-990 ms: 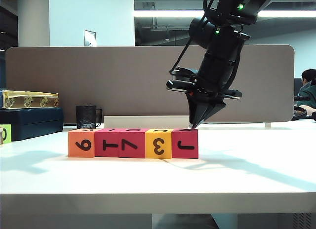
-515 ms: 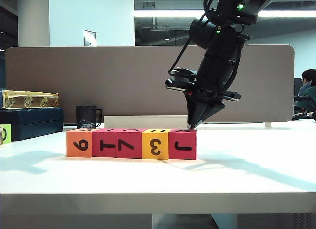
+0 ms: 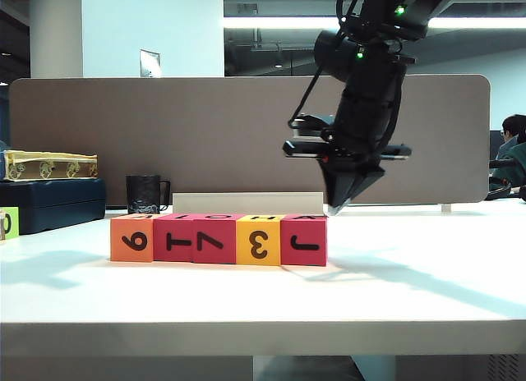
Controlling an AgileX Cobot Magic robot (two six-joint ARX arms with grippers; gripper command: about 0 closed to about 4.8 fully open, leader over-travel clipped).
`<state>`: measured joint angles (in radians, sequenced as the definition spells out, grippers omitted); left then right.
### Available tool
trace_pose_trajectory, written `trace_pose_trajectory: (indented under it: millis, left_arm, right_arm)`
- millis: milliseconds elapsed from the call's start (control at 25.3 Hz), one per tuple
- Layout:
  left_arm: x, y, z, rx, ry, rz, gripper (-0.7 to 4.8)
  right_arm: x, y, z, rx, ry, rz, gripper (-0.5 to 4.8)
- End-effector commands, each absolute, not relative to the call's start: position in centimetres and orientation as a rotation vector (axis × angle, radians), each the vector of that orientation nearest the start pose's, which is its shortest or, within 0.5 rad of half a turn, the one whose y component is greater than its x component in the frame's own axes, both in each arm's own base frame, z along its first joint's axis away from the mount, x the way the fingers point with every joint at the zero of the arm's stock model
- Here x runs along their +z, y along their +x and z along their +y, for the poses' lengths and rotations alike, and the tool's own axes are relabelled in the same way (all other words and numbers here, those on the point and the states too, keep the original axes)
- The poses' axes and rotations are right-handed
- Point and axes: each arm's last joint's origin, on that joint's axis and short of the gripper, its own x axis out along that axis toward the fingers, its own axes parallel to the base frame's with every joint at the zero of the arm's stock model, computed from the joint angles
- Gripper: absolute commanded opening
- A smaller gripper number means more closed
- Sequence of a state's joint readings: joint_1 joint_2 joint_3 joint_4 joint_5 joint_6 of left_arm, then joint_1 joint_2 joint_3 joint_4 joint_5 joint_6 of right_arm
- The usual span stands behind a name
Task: Select the appropriate blocks from the scattered letter blocks on the table and arrange them in a row to spell out "ALOHA".
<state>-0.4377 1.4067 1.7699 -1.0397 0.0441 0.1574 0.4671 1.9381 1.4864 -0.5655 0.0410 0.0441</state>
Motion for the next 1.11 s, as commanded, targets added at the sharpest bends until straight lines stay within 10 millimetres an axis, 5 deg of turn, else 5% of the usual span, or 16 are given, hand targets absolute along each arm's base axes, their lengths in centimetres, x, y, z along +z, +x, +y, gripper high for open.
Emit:
trace_pose_trajectory:
  millis: [40,317,475,792,911,1109]
  left_arm:
    - [44.9,23.4,-11.1,-0.523,0.295,0.607,-0.06]
    - [44.9,23.7,-10.4,-0.5,0.291,0.61,-0.06]
    - [42.2,25.1,-9.1,-0.566,0.191,0.637,-0.06]
    - [36.0,23.1,-8.2,-0.559,0.131,0.644,-0.06]
    - [33.5,20.6,-7.4,-0.539,0.07,0.595,-0.06]
    - [31.4,16.3,-6.0,-0.532,0.046,0.453,-0.06]
  right_arm:
    - [24.7,36.0,17.9,0.361,-0.257,0.903,-0.04]
    - [33.4,30.5,15.8,0.56,-0.142,0.781,-0.04]
    - [37.0,24.9,13.1,0.604,-0.112,0.722,-0.04]
    - [31.9,18.3,10.1,0.577,-0.043,0.774,-0.04]
    - [28.9,16.0,8.8,0.557,0.021,0.754,-0.04]
    - [27.6,13.8,7.7,0.569,0.055,0.634,-0.04]
